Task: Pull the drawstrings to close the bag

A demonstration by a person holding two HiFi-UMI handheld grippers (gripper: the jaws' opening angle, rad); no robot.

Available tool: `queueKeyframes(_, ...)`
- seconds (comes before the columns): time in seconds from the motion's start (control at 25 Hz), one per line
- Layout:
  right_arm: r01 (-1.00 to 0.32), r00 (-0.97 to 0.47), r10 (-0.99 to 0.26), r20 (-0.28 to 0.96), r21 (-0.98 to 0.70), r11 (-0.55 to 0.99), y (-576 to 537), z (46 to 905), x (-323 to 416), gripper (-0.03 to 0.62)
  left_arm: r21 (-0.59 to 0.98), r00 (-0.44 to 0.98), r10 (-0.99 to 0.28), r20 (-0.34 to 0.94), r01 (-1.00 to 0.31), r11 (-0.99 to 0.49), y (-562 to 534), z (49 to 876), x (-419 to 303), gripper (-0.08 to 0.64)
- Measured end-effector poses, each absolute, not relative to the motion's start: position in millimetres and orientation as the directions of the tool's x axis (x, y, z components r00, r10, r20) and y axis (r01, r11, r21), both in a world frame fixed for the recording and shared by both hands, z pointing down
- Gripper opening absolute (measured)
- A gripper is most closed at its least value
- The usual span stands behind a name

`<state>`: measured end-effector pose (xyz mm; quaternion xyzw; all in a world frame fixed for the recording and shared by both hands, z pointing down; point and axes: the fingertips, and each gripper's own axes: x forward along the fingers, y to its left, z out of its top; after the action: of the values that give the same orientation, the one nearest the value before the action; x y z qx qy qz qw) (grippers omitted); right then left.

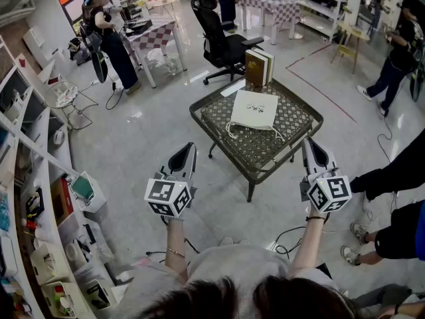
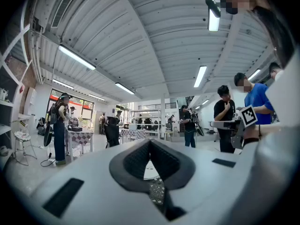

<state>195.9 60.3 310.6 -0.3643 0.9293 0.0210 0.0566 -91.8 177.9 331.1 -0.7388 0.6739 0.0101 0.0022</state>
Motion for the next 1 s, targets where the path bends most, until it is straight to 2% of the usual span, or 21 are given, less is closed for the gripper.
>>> queueKeyframes(0.64,-0.686,-0.723,-0.685,-0.091,-0.021,0.727,58,325,221,0.021,0.018,0.067,-0.998,0.015,-0.998,-0.067,185,341,-67,0.025)
queueKeyframes(1.0,-0.687,-0.724,-0.688,-0.057,-0.041,0.726,49,337,212,0.021,0.054,0.018,-0.998,0.065,-0.998,-0.015,193,358,-81,0.025)
